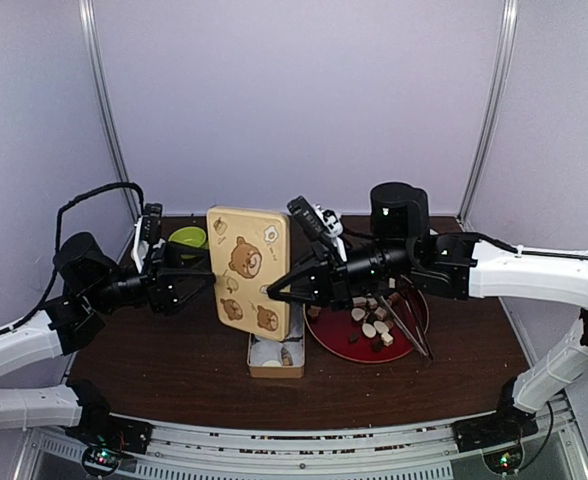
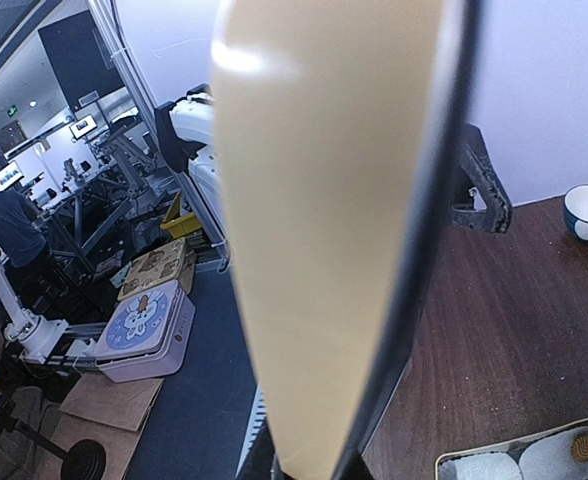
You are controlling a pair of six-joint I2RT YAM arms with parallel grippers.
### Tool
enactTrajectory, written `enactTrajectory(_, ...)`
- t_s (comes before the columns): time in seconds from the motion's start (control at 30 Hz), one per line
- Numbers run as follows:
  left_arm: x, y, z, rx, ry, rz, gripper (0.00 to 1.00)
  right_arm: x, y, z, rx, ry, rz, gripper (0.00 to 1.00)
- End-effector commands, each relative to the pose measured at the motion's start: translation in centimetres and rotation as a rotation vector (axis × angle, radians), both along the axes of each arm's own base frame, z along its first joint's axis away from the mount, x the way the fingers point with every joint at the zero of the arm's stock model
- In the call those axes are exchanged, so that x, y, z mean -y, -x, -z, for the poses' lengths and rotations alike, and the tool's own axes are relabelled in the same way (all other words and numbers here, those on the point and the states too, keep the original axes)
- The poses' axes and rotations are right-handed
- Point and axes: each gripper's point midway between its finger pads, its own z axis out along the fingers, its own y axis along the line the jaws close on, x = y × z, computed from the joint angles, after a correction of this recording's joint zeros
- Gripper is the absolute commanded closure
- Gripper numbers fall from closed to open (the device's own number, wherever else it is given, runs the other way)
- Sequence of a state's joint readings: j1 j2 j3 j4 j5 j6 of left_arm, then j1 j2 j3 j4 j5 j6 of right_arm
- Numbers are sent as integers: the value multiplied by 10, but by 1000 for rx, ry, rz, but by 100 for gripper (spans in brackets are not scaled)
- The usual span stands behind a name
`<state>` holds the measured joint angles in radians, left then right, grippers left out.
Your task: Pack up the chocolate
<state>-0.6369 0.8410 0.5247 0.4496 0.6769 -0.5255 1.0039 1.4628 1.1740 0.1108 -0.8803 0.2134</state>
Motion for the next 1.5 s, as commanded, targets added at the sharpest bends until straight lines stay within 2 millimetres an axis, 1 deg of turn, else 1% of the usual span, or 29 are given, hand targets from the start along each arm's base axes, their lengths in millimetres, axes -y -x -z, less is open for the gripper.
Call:
enactTrajectory(0.0,3,24,-10,93,39,117,23,-4,1,-25,32,-74,-25,100)
enactTrajectory(0.13,8,28,-7,50,48,185,34,-7,0,-27,27,-83,-26,100)
enactTrajectory(0.27,13,29,-7,13,70,227,49,-8,-3,-28,18,-90,-23,100)
enactTrajectory(0.3,14,28,-6,3,68,228,53,-9,-4,-28,14,-90,-20,100)
enactTrajectory(0.33,15,26,-6,-7,66,227,60,-9,-7,-27,4,-88,-8,100)
enactTrajectory(0.4,17,20,-5,-41,58,203,79,-8,-16,-26,-13,-87,23,100)
enactTrajectory(0.43,17,15,-6,-73,59,187,85,-7,-22,-25,-30,-88,50,96)
enactTrajectory(0.47,18,11,-6,-99,60,173,89,-5,-29,-23,-46,-89,78,90)
enactTrajectory(0.5,18,8,-6,-114,64,160,92,-4,-35,-22,-69,-93,100,87)
enactTrajectory(0.53,19,5,-7,-126,72,150,95,-1,-43,-21,-98,-99,124,86)
enactTrajectory(0.63,18,-5,-6,-196,91,109,95,5,-60,-15,-149,-115,193,77)
enactTrajectory(0.67,18,-8,-5,-219,95,96,95,7,-65,-12,-162,-116,217,72)
enactTrajectory(0.7,18,-11,-2,-248,97,86,95,9,-69,-10,-174,-119,239,64)
enactTrajectory(0.73,19,-13,0,-275,99,83,95,10,-72,-7,-185,-120,260,61)
enactTrajectory(0.87,23,-22,15,-387,92,64,94,10,-78,2,-223,-122,285,61)
enactTrajectory(0.97,26,-27,25,-430,92,59,93,9,-84,16,-254,-85,318,61)
enactTrajectory(1.07,28,-35,41,-487,78,31,89,10,-90,32,-278,-49,358,61)
enactTrajectory(1.2,34,-43,63,-567,28,13,75,15,-98,55,-316,-3,408,62)
enactTrajectory(1.3,36,-52,86,-634,-34,-30,65,17,-102,80,-370,45,424,66)
enactTrajectory(1.37,37,-55,101,-670,-65,-49,54,17,-104,96,-397,75,431,67)
enactTrajectory(1.4,38,-57,107,-680,-74,-53,51,16,-103,105,-410,91,431,67)
enactTrajectory(1.47,40,-58,115,-686,-79,-49,49,14,-105,121,-436,109,432,70)
